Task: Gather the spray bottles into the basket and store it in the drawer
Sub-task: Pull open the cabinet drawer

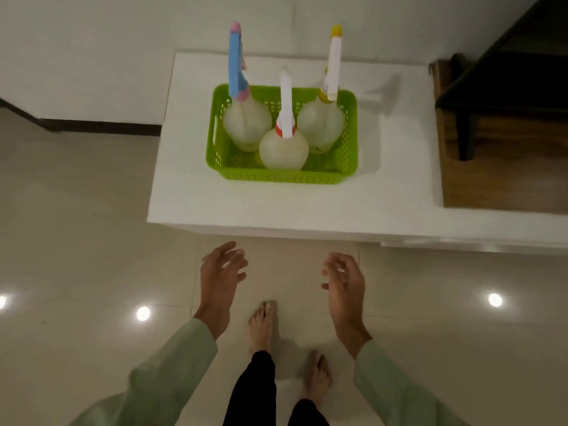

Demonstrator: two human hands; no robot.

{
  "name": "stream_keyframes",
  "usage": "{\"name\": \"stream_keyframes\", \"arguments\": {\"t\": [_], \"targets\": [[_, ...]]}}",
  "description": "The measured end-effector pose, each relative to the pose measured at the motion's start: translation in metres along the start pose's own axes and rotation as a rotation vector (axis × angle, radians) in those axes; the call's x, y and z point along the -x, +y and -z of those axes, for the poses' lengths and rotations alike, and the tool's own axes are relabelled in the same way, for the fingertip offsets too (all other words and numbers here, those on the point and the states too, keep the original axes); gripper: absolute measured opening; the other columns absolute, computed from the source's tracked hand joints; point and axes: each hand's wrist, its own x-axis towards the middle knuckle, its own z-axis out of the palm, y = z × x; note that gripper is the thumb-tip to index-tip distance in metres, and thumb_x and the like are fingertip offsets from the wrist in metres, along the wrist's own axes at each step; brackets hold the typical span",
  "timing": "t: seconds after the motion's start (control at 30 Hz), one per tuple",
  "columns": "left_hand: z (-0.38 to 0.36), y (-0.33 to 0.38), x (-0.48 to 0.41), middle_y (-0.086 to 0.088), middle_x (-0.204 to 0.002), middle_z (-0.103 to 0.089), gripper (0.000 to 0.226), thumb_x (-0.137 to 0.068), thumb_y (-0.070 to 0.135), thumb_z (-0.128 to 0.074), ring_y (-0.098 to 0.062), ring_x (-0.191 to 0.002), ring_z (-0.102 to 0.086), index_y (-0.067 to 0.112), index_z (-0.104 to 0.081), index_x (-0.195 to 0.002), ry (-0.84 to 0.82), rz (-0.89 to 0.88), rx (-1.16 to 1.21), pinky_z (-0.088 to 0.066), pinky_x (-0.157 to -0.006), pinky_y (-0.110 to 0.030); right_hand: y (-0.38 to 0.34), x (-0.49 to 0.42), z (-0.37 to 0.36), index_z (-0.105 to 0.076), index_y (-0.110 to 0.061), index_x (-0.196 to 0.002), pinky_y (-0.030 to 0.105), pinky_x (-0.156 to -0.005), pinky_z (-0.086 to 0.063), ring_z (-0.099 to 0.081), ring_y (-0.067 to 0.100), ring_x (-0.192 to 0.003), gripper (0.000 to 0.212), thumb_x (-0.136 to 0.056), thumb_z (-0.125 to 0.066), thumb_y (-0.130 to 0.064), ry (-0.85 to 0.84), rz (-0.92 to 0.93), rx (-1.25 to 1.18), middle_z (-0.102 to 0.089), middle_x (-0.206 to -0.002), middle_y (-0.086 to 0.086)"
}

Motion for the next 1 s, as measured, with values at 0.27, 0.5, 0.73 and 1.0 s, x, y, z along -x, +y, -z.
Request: {"name": "stream_keyframes", "arguments": {"t": [0.27,0.5,0.73,1.0], "targets": [[-0.032,-0.089,-0.091,-0.014,-0.126,-0.060,0.045,-0.101,0.032,-0.050,-0.033,-0.112,-0.060,0.006,-0.048,-0.138,-0.048,0.414,0.384,-0.050,-0.097,-0.045,0.102,-0.070,-0.039,-0.055,-0.008,-0.130,0.050,-0.095,-0.053,-0.062,0.035,-0.114,0.037,-0.105,-0.043,-0.033,-0.106,-0.635,-0.378,-0.063,-0.130,0.022],[-0.065,-0.129,-0.209,-0.013,-0.148,-0.048,0.063,-0.100,0.053,-0.027,-0.037,-0.134,-0.048,0.015,-0.034,-0.150,-0.003,0.466,0.712,-0.036,-0.113,-0.054,0.159,-0.168,-0.094,-0.036,-0.011,-0.152,0.057,-0.117,-0.032,-0.042,0.039,-0.141,0.075,-0.101,-0.020,-0.064,-0.046,-0.707,-0.855,-0.045,-0.152,0.021],[-0.070,-0.139,-0.238,-0.012,-0.138,-0.055,0.071,-0.092,0.063,-0.030,-0.034,-0.130,-0.050,0.011,-0.048,-0.138,-0.100,0.418,0.938,-0.031,-0.116,-0.057,0.173,-0.186,-0.107,-0.030,-0.015,-0.155,0.060,-0.119,-0.025,-0.033,0.035,-0.149,0.093,-0.090,-0.025,-0.082,-0.136,-0.630,-1.133,-0.037,-0.160,0.016],[-0.051,-0.145,-0.172,-0.015,-0.142,-0.052,0.062,-0.101,0.053,-0.031,-0.037,-0.129,-0.052,0.010,-0.039,-0.145,-0.059,0.437,0.648,-0.037,-0.115,-0.053,0.172,-0.122,-0.077,-0.041,-0.010,-0.146,0.057,-0.109,-0.044,-0.053,0.041,-0.130,0.071,-0.101,-0.032,-0.064,-0.149,-0.647,-0.768,-0.055,-0.142,0.021]]}}
